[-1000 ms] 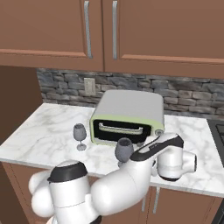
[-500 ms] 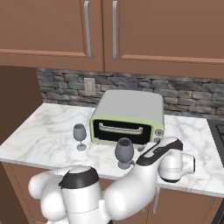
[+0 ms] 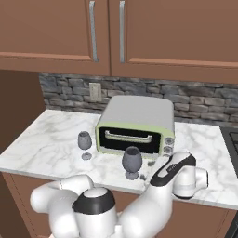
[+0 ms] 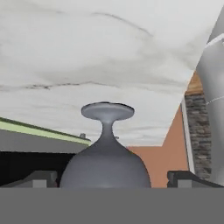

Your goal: Retrieve the wine glasses from the counter and place one next to each plate.

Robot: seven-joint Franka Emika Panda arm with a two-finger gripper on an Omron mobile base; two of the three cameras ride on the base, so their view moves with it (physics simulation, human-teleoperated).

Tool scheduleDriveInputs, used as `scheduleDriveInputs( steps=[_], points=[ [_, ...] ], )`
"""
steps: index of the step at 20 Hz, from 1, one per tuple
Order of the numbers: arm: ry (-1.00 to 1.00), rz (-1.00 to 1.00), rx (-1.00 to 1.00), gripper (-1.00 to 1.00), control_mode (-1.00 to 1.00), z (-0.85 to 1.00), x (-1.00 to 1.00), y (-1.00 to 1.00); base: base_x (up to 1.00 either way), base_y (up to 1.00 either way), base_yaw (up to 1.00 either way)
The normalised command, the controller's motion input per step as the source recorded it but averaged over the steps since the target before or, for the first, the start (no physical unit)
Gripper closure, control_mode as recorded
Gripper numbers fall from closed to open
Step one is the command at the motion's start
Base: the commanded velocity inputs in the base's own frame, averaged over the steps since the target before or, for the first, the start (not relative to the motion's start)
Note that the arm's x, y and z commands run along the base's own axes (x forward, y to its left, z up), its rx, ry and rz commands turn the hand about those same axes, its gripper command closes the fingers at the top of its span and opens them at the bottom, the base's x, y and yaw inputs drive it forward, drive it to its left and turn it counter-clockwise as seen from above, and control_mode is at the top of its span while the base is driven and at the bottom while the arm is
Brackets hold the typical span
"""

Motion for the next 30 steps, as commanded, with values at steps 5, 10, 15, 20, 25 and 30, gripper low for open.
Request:
scheduleDriveInputs(
  steps=[5,10,15,20,25,30],
  points=[
    [0.01,-0.02,0.0,-1.0,-1.0,-0.21,0.0,0.0,0.0,0.0,0.0],
    [0.0,-0.05,0.0,-1.0,-1.0,-0.16,0.0,0.07,0.0,0.0,0.0],
    [0.04,-0.06,0.0,-1.0,-1.0,-0.16,0.0,0.11,0.0,0.0,0.0],
    [0.12,-0.03,0.0,-1.0,-1.0,-0.13,0.02,0.13,0.0,0.0,0.0],
    [0.18,0.0,0.0,-1.0,-1.0,-0.12,0.12,0.02,0.0,0.0,0.0],
    [0.07,0.0,0.0,-1.0,-1.0,-0.06,0.15,0.0,0.0,0.0,0.0]
  ],
)
